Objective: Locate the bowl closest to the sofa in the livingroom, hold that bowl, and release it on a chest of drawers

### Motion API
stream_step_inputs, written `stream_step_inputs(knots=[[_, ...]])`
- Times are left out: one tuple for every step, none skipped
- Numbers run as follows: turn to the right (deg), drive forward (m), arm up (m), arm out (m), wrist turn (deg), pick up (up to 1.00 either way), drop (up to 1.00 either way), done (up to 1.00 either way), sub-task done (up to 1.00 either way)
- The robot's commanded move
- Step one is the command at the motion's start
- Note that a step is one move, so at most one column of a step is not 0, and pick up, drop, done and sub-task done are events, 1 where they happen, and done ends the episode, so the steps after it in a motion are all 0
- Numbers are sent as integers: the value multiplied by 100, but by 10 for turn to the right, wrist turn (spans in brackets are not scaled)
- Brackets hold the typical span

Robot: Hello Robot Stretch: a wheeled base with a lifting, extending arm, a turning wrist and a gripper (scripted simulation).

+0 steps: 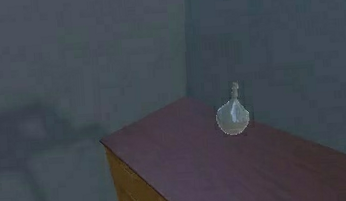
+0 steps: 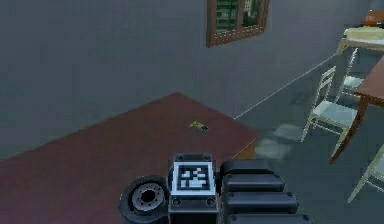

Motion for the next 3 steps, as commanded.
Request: stream_step_inputs(knots=[[450,0,0,0,0,0,0,0,0],[450,0,0,0,0,0,0,0,0],[-450,0,0,0,0,0,0,0,0]])
